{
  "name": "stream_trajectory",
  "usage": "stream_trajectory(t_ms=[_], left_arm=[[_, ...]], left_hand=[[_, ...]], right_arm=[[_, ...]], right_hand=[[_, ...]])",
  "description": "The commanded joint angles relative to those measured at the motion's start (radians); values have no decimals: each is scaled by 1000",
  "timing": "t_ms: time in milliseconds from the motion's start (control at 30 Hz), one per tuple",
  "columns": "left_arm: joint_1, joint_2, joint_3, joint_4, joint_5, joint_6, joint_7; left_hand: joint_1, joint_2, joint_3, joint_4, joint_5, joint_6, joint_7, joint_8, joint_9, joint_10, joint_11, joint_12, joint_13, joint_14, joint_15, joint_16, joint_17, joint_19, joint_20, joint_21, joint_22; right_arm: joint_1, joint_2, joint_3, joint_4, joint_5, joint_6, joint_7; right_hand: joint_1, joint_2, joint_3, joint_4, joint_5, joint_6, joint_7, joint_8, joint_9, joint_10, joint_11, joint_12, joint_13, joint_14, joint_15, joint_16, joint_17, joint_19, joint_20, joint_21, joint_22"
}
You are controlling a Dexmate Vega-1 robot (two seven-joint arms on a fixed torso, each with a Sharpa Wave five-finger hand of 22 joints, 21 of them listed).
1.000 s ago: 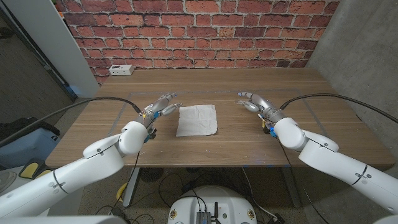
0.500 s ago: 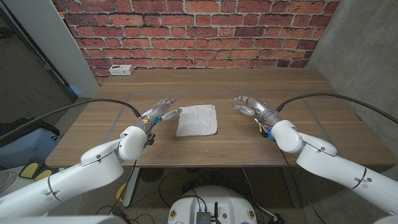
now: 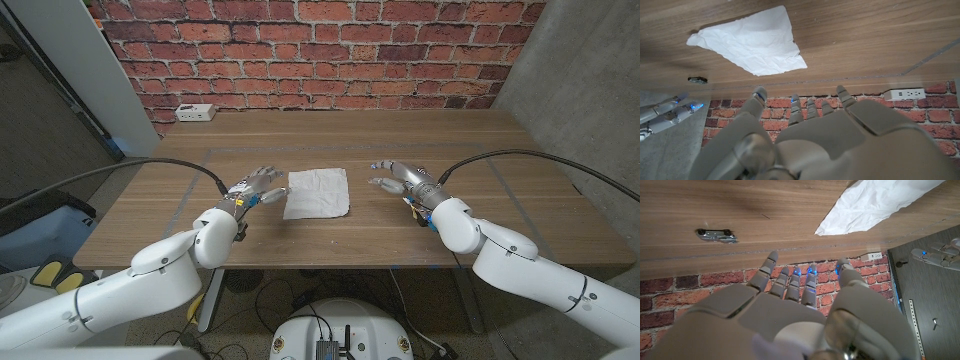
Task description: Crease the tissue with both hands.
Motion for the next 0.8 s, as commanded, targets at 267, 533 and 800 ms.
stream_trajectory(t_ms=[267, 533, 800], left_arm=[[-190, 24, 240, -49, 229, 224, -201], [-255, 13, 329, -45, 344, 280, -296], [-291, 2, 371, -27, 407, 294, -391]], left_hand=[[111, -3, 23, -41, 1, 110, 6, 32, 6, 32, 0, 9, 1, 31, 13, 12, 2, 61, 6, 9, -3], [152, -17, 25, -45, -1, 139, 2, 36, 7, 38, -3, 8, 1, 46, 13, 11, 2, 84, 0, 10, -4], [196, -57, 14, -46, 4, 182, -37, 44, 8, 29, -2, 1, 2, 45, 17, 7, 3, 88, -1, 1, -4]], right_arm=[[32, 6, -59, -45, -91, -107, 97], [73, 10, -94, -61, -113, -181, 171], [93, 9, -107, -79, -109, -217, 208]], right_hand=[[106, -35, 22, -6, -8, 89, -3, 22, 3, 46, -13, 4, 2, 39, -13, 1, -1, 40, 1, -1, 1], [179, -55, 31, -9, -7, 126, -14, 24, 3, 61, -26, 2, 1, 47, -19, -3, -1, 46, -2, -7, 1], [232, -76, 34, -10, -3, 141, -22, 23, 4, 56, -33, -4, 1, 39, -23, -9, 0, 48, -5, -12, 1]])
